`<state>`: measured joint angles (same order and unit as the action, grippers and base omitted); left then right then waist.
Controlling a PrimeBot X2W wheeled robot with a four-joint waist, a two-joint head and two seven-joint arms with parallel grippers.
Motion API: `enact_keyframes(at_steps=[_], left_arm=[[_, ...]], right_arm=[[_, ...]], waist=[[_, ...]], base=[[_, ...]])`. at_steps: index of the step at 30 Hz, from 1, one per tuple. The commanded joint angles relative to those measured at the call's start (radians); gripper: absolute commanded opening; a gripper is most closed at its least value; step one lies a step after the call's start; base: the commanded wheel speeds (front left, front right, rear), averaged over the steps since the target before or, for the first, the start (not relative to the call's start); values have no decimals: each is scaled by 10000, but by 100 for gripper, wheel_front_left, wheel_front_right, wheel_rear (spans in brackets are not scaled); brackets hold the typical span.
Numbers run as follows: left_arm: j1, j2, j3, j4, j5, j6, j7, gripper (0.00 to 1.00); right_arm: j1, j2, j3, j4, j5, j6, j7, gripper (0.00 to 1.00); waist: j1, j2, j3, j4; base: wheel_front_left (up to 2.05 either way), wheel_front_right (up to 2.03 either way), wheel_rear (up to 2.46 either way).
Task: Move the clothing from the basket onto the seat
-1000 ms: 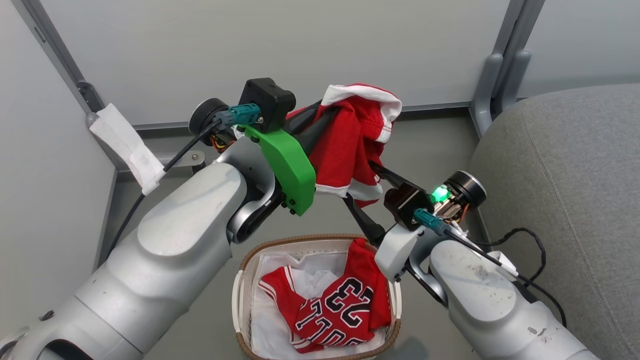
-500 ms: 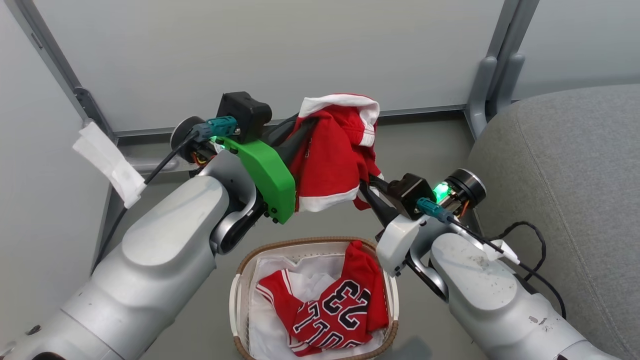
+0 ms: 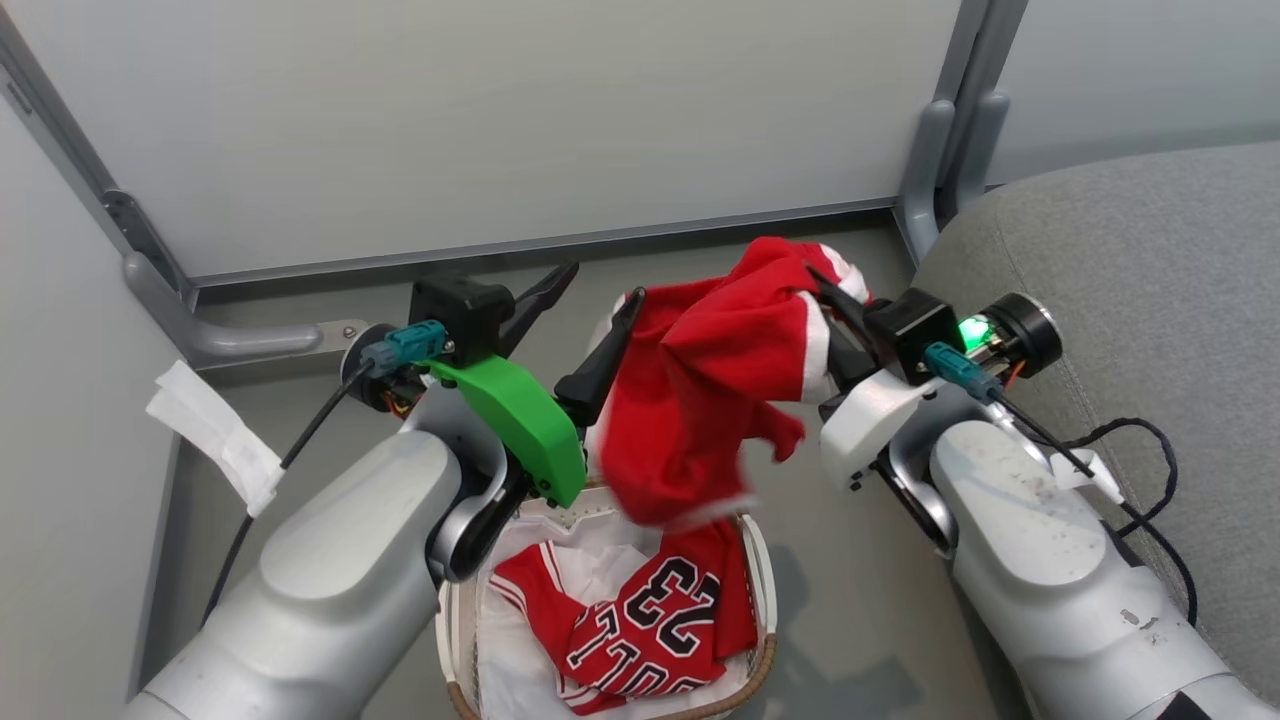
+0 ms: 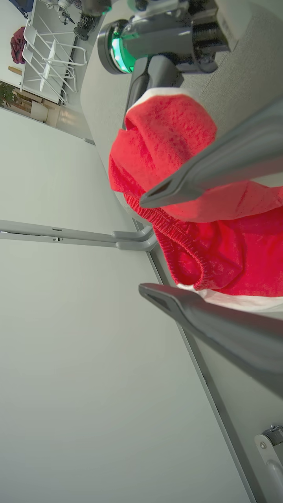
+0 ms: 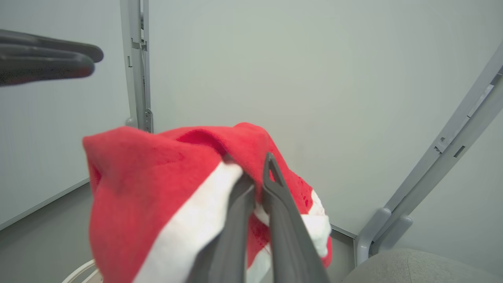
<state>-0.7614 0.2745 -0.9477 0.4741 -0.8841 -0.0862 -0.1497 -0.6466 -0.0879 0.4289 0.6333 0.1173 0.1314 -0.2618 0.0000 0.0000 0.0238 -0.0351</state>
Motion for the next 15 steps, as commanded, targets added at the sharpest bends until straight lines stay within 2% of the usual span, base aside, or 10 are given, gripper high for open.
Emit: enact_keyframes(at_steps=[1, 7, 15], left_arm=[[258, -21, -29, 0, -39, 75, -120, 100], [648, -47, -161, 43, 261, 290, -552, 100], [916, -38, -437, 229, 616, 391, -782, 100]], right_arm=[[88, -164, -194, -89, -121, -12, -49, 0], [216, -534, -915, -332, -428, -12, -49, 0], [310, -729, -1687, -709, -744, -12, -49, 0]], waist=[[0, 0, 106, -192], [0, 0, 418, -931], [0, 0, 986, -2461]], base=[[0, 0, 0], [0, 0, 0], [0, 0, 0]])
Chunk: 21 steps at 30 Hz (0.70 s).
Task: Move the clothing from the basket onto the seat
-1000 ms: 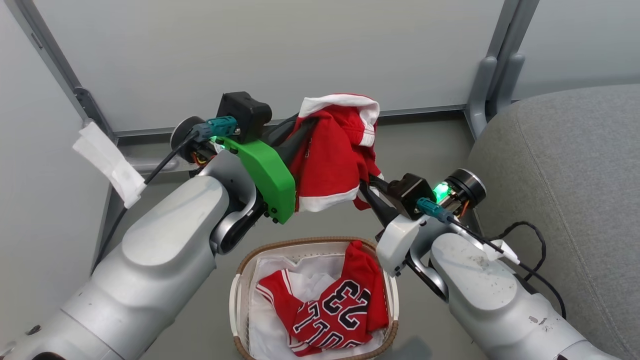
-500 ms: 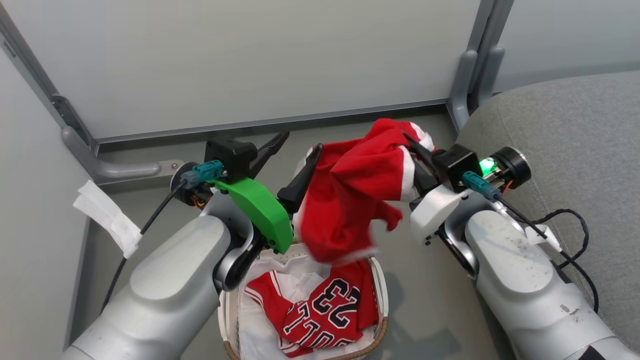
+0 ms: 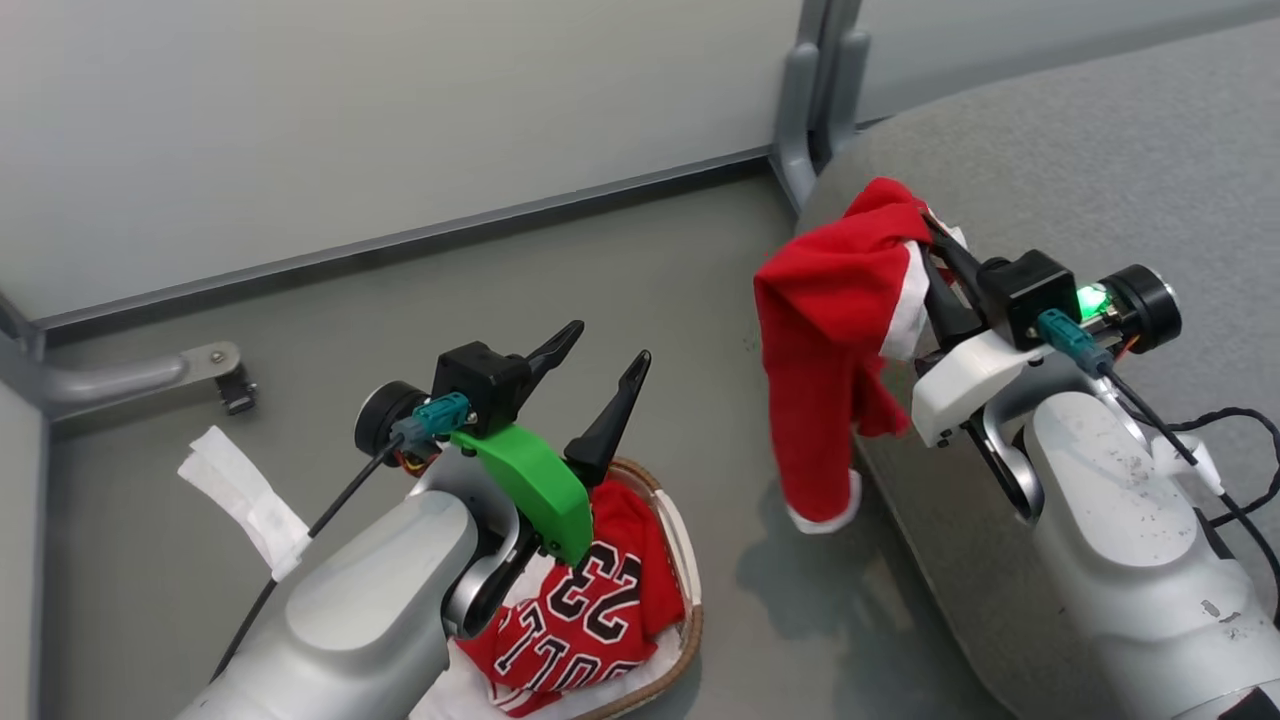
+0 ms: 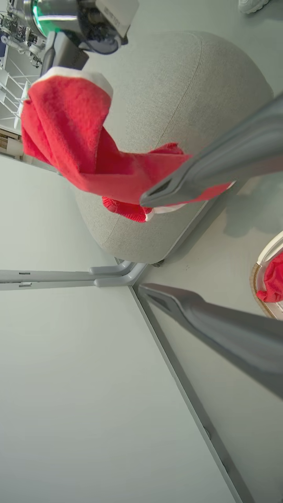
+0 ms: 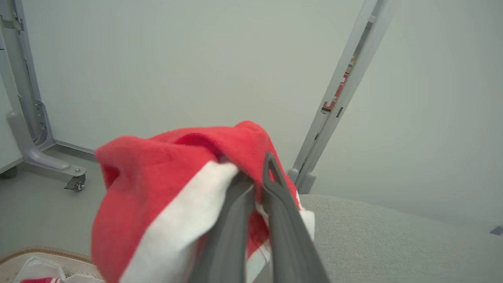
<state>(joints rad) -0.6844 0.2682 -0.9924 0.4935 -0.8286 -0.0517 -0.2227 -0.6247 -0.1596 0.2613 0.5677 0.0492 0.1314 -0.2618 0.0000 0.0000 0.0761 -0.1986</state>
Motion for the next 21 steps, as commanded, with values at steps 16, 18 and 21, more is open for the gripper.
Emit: enact_keyframes(at_steps=[16, 18, 21], left_arm=[[-318, -105, -355, 201, 575, -23, -161, 100], [-362, -138, -393, 184, 606, -2, -167, 100], [-456, -122, -433, 127, 646, 7, -170, 100]], right_arm=[[500, 188, -988, -724, -318, -12, -49, 0], [500, 197, -1086, -756, -299, -12, -49, 0], [513, 187, -1299, -727, -190, -12, -49, 0]], waist=[[0, 0, 1427, -2799], [0, 0, 1467, -2821], [0, 0, 1580, -2751]], base=[[0, 0, 0], [0, 0, 0], [0, 0, 0]])
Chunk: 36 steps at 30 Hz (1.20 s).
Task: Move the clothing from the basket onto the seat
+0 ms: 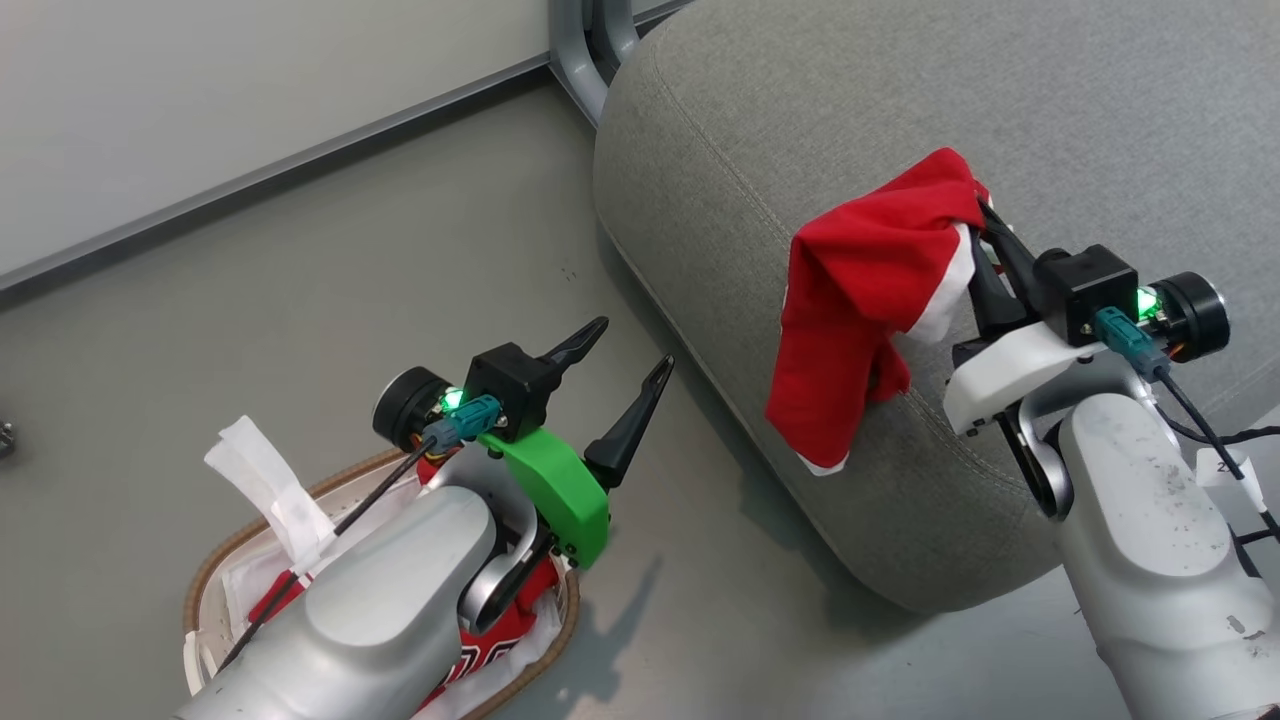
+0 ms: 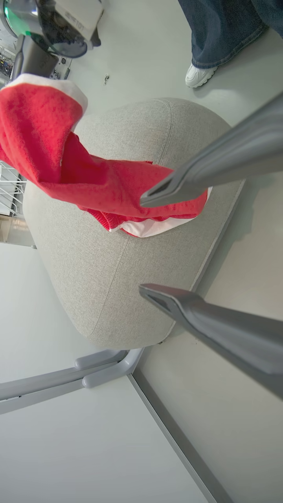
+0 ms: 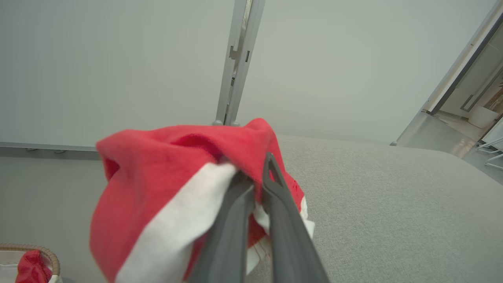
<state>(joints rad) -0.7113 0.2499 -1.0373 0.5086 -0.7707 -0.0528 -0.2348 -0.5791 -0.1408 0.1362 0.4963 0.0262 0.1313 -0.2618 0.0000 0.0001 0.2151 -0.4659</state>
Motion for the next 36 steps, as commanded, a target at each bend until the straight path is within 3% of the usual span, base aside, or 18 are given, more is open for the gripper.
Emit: enact_keyframes(at_steps=[1, 6, 14, 21, 27, 32, 36], left_arm=[[-214, 47, 36, -60, 92, 73, -60, 100], [-369, 156, 196, -251, 139, 226, -125, 100], [-568, 689, 410, -1013, 339, 671, -42, 100], [-699, 1057, 253, -2197, 729, 1077, 210, 100], [-829, 1365, 171, -3239, 1096, 1523, 481, 100], [-921, 1660, 150, -3913, 1347, 1822, 718, 100], [-1075, 1845, 127, -4280, 1460, 1948, 933, 100]], right_arm=[[-19, -41, -165, 2, 84, -12, -49, 0], [-723, -251, -623, 172, 366, -10, -49, 0], [-3264, -1307, -1244, 867, 873, -10, 121, 0], [-5648, -3134, -1727, 1539, 1438, -10, 790, 0], [-6285, -4374, -2082, 1834, 1308, -12, 1289, 0], [-5836, -4633, -2668, 2569, 1415, -10, 1069, 0], [-5495, -4280, -3113, 3410, 1267, -10, 790, 0]], waist=[[0, -1, 255, -14], [0, -1, 599, 379], [0, -1, 1351, 1144], [0, -1, 2325, 1968], [0, -1, 3307, 2532], [0, -1, 4101, 2771], [0, -1, 4579, 2803]], base=[[0, 0, 0], [0, 0, 0], [0, 0, 0], [0, 0, 0], [0, 0, 0], [0, 0, 0], [0, 0, 0]])
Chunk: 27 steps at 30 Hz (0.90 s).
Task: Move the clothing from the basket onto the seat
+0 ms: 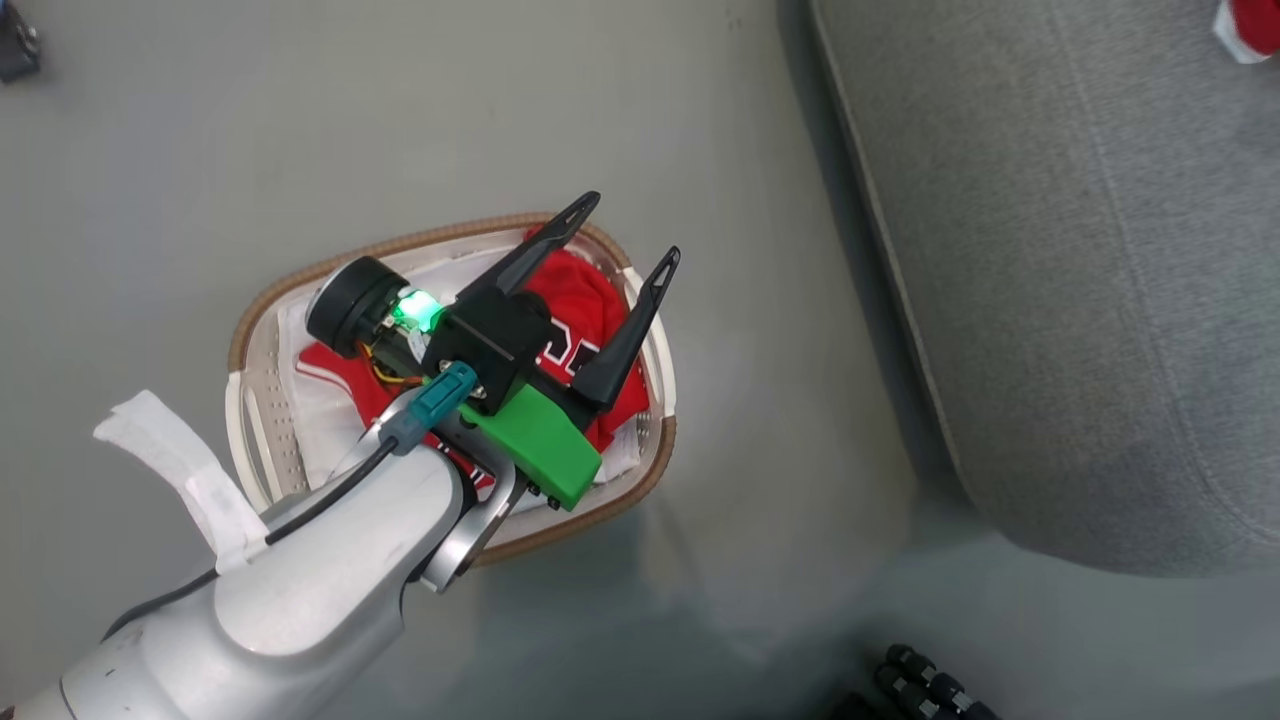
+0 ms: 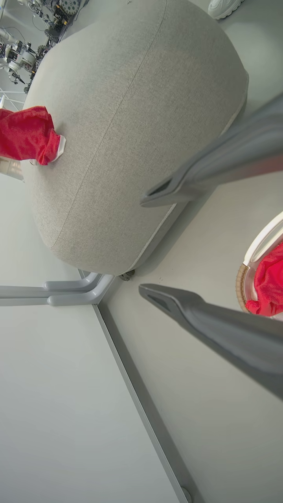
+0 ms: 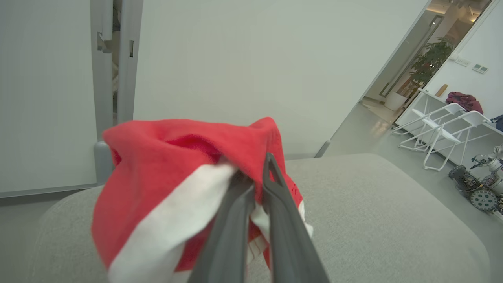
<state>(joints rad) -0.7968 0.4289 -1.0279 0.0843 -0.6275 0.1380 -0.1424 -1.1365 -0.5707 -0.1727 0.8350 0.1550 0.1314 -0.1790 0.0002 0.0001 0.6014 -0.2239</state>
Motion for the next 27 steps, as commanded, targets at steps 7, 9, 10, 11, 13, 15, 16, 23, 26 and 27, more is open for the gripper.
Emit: enact_keyframes(at_steps=[7, 9, 10, 11, 13, 15, 16, 23, 26, 27], left_arm=[[-435, 169, -128, -185, 224, -36, 236, 100], [-417, 205, -136, -136, 225, -36, 220, 100], [-401, 222, -136, -90, 217, -39, 198, 100], [-381, 224, -131, -58, 196, -40, 182, 100], [-334, 231, -118, 8, 144, -22, 150, 100], [-253, 243, -75, 60, 82, 21, 56, 100], [-201, 240, -54, 101, 33, 32, 47, 100], [136, 46, 171, 540, -436, -77, -405, 100], [298, -95, 324, 834, -719, -152, -645, 100], [353, -140, 361, 932, -782, -190, -710, 100]], right_arm=[[530, 808, -510, 1721, -444, -12, -474, 45], [577, 1092, -386, 2033, -583, -12, -553, 100], [579, 1168, -306, 2160, -632, -14, -616, 100], [566, 1189, -225, 2239, -703, -14, -641, 100], [515, 1237, -59, 2354, -789, -14, -714, 100], [488, 1305, 64, 2400, -842, -14, -779, 100], [512, 1330, 124, 2427, -866, -14, -795, 100], [839, 1418, 517, 2310, -872, -14, -858, 100], [964, 1422, 674, 2178, -761, -14, -868, 100], [1006, 1429, 728, 2133, -740, -14, -870, 100]], waist=[[-2, -1, 903, 442], [-2, -1, 857, 389], [-2, -1, 819, 354], [-2, -1, 787, 330], [-2, -1, 703, 273], [-2, -1, 576, 198], [-2, -1, 509, 159], [-2, -1, -253, -35], [-2, -1, -764, -17], [-2, -1, -921, -2]], base=[[0, 0, 0], [0, 0, 0], [0, 0, 0], [0, 0, 0], [0, 0, 0], [0, 0, 0], [0, 0, 0], [0, 0, 0], [0, 0, 0], [0, 0, 0]])
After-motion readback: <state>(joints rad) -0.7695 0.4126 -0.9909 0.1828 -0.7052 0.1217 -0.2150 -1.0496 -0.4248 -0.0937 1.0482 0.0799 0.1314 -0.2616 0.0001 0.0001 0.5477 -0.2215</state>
